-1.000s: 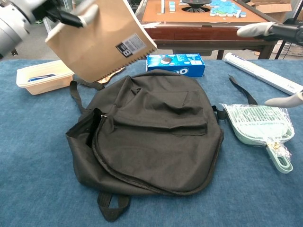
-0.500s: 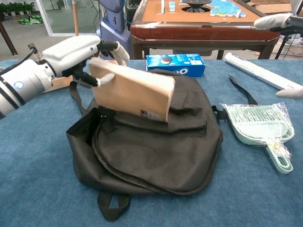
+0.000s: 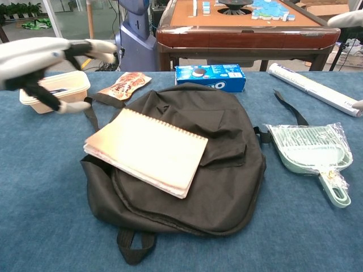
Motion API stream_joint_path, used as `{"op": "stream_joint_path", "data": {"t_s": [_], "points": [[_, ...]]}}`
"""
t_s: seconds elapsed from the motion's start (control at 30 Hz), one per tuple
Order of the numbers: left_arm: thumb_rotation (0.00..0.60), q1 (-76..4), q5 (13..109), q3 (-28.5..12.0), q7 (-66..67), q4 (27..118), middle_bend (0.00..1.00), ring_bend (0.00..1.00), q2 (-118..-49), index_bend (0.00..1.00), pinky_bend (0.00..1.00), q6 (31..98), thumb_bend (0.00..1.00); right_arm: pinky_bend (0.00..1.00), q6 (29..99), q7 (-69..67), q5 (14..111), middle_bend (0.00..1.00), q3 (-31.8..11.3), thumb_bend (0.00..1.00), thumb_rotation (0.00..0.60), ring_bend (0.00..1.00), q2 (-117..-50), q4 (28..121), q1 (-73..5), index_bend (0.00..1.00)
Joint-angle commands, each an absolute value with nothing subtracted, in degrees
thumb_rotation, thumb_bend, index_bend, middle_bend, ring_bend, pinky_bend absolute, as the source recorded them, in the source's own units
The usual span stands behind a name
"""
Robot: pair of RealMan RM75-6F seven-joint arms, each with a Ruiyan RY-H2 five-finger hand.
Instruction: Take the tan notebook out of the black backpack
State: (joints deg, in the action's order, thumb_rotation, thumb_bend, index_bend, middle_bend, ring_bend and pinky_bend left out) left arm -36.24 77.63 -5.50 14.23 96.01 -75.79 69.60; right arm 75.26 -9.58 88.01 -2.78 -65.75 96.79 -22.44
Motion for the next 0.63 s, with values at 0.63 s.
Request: {"op": "stream_joint_path", "data": {"t_s": [0.63], "points": [[0.600, -18.30, 70.88, -3.10, 17.46, 93.97, 0.12, 0.11, -72.70, 0.13, 0.19, 86.94, 0.26, 0.30, 81.01, 5.12, 78.99, 0.31, -2.83, 0.21, 0.600, 0.21, -62.99, 100.72, -13.64, 0.30]]}}
